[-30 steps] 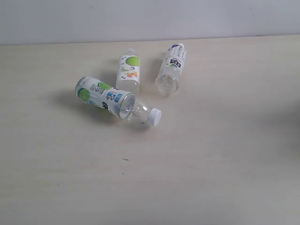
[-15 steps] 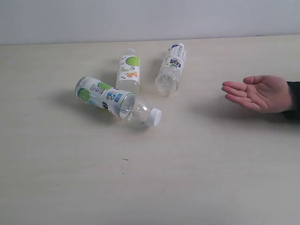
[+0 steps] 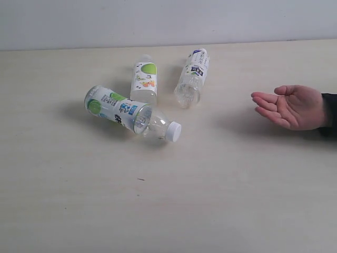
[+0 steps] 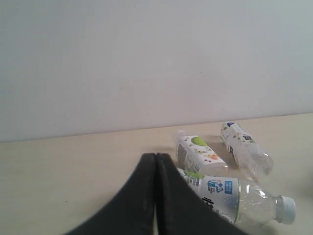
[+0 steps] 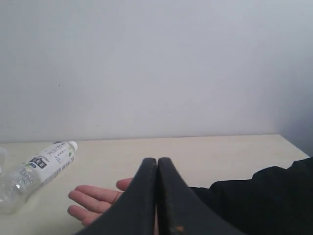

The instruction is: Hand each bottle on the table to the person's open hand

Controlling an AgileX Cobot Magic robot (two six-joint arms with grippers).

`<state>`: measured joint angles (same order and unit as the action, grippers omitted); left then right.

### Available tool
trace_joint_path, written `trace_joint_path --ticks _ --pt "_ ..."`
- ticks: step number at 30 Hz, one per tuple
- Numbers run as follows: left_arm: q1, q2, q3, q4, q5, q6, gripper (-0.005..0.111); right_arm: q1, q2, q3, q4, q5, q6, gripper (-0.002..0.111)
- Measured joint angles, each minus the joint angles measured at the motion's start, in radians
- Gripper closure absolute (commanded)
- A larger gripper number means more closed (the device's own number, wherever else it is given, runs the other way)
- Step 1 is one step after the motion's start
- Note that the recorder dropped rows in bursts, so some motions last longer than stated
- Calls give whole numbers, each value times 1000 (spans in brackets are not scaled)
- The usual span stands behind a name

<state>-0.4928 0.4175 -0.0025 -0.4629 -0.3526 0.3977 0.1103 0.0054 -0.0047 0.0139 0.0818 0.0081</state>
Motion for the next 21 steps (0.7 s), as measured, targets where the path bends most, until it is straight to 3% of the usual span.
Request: trace_joint_path --ticks 10,21 --pt "0 -57 0 -20 43 134 107 0 0 0 211 -35 144 108" --pt "0 -57 0 -43 212 152 107 0 0 -30 277 -258 280 108"
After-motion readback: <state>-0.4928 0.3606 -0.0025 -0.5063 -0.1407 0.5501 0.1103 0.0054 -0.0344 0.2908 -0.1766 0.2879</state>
